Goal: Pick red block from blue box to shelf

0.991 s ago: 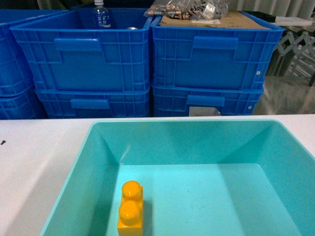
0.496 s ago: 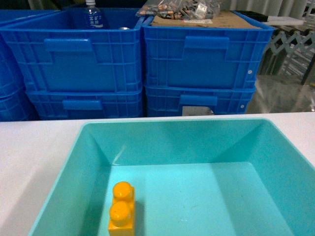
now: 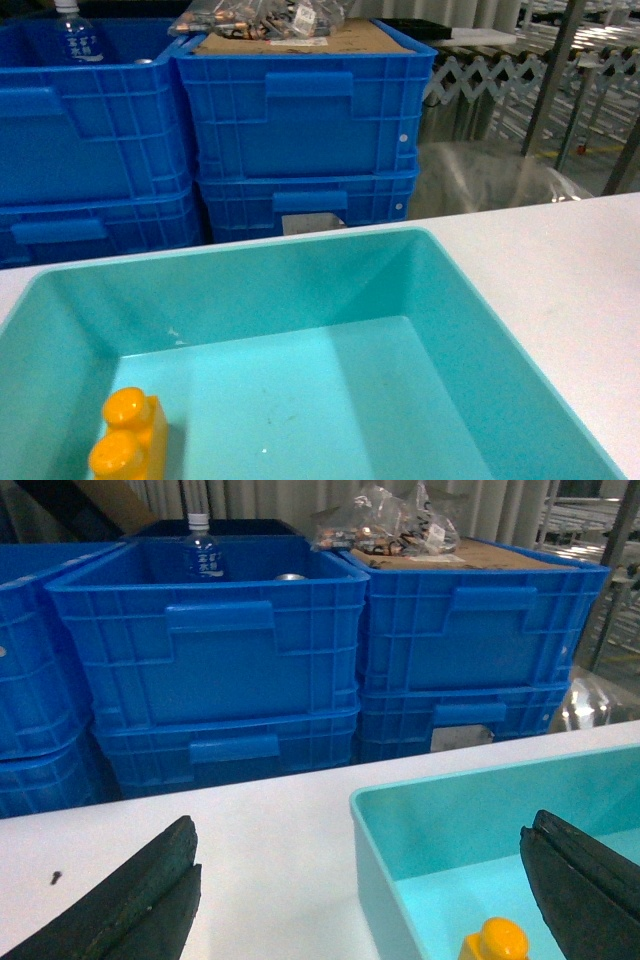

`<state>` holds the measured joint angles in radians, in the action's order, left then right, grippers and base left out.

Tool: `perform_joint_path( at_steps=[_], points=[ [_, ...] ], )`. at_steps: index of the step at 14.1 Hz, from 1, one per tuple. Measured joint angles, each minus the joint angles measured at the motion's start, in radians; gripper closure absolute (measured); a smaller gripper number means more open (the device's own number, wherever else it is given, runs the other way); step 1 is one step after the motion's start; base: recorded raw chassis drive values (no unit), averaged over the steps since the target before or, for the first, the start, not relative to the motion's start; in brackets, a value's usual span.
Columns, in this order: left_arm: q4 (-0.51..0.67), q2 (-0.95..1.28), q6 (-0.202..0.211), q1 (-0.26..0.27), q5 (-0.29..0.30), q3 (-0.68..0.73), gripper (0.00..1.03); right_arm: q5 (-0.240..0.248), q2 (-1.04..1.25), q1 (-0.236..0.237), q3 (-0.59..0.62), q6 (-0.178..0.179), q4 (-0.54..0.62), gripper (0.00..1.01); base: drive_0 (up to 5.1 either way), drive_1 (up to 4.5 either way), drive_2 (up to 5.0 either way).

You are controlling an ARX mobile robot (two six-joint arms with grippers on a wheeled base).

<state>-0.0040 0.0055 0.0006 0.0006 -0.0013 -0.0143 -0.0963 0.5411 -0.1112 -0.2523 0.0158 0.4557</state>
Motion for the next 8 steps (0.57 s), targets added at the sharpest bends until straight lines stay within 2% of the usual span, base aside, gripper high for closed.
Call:
perform_joint_path(
  at_steps=[8],
  points=[
    [0.000, 0.000, 0.000, 0.000, 0.000, 0.000, 0.05, 0.000, 0.000, 0.000, 0.000, 0.002, -0.002, 0.72, -1.6, -1.60, -1.6]
  ],
)
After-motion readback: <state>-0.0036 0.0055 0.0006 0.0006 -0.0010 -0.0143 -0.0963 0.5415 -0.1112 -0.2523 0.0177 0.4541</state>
